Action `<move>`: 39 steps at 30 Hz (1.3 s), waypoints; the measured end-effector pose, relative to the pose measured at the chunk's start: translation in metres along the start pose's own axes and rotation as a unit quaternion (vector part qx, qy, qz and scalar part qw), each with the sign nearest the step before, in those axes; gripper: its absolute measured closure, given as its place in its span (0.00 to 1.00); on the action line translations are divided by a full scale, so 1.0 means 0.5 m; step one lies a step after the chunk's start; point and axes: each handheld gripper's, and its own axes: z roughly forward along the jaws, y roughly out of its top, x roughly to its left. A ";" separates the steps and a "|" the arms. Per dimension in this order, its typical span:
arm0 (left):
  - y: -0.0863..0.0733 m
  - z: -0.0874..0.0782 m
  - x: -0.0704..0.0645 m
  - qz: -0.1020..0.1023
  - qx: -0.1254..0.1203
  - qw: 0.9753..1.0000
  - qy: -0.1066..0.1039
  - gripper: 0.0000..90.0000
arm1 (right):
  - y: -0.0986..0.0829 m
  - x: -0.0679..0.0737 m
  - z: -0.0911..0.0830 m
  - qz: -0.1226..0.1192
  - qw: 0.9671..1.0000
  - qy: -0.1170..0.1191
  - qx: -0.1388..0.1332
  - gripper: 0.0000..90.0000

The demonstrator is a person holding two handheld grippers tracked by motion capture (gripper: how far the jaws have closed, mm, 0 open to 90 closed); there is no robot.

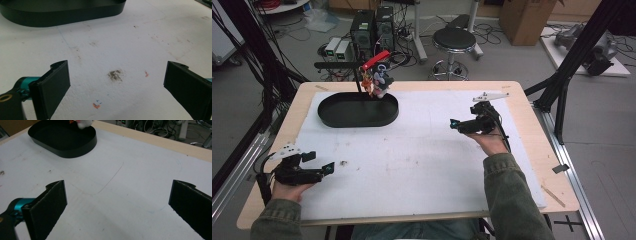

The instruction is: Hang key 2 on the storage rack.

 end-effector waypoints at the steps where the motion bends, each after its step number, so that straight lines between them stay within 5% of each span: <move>1: 0.000 0.000 0.000 0.000 0.000 1.000 0.001 0.08 | -0.003 0.000 0.000 -0.001 1.000 -0.001 0.002 0.01; 26: -0.003 0.002 -0.001 0.000 0.007 1.000 0.005 0.08 | -0.121 -0.027 -0.050 0.016 1.000 -0.016 -0.016 0.01; 39: -0.005 0.005 0.000 -0.001 0.012 1.000 0.008 0.08 | -0.187 -0.057 -0.101 0.042 0.997 -0.028 -0.067 0.01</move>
